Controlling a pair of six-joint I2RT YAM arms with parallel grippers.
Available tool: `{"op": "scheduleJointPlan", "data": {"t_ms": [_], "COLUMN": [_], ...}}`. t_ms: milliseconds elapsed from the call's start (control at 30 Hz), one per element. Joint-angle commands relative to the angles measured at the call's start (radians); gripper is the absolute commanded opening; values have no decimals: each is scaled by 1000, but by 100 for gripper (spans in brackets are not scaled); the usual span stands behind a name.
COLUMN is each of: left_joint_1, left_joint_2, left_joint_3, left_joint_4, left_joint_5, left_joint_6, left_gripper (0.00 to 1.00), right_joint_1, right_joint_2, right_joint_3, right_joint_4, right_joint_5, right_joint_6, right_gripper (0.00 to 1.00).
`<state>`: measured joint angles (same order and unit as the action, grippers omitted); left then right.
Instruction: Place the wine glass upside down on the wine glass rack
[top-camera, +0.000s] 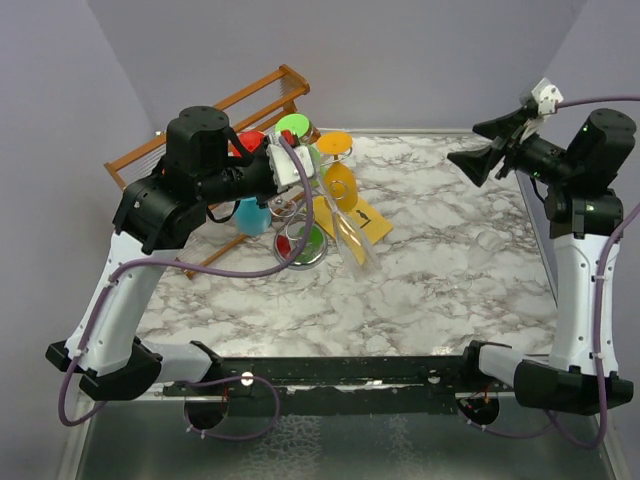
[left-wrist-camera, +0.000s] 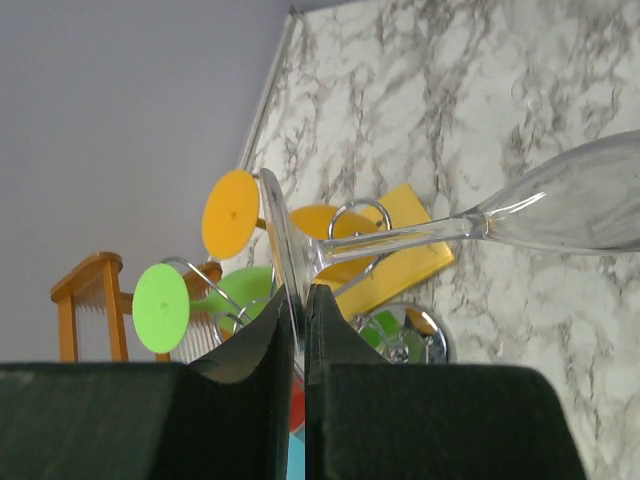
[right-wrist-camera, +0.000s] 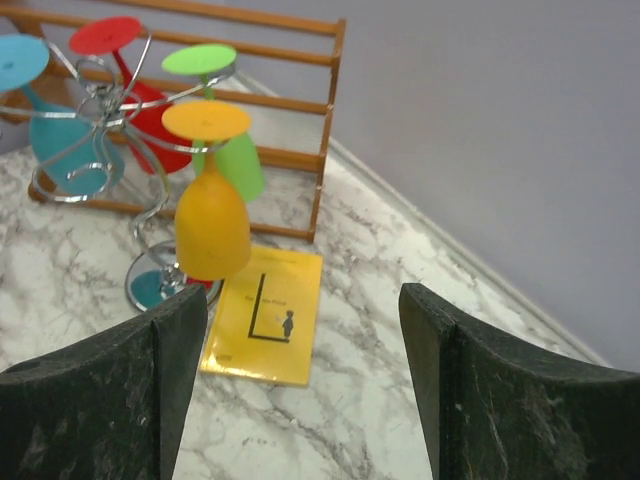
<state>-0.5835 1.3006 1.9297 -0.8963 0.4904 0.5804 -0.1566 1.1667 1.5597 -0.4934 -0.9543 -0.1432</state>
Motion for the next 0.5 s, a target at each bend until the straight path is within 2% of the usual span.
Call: {"op": "scheduleJointPlan", "data": {"t_ms": [0,200,467], "left_joint_1": [-37,-61,-87], "left_joint_2": [-22,-25,-5], "left_joint_3": [-53,-103,-117], "left_joint_4": [-141,-142,-133], "left_joint_5": [-121,-221,-320], "left_joint_6": [244,343,404], "left_gripper": [0,0,0], "right_joint_1": [-2,-2,-3], "right_joint_2": [-12,-47,-45], "right_joint_3": [-80,-197,-220], "right_joint_4": [-74,-24,-35], "right_joint_5": [-159,-220,-239], "right_joint_6": [-158,-198,-215], "right_gripper": [77,78,78]}}
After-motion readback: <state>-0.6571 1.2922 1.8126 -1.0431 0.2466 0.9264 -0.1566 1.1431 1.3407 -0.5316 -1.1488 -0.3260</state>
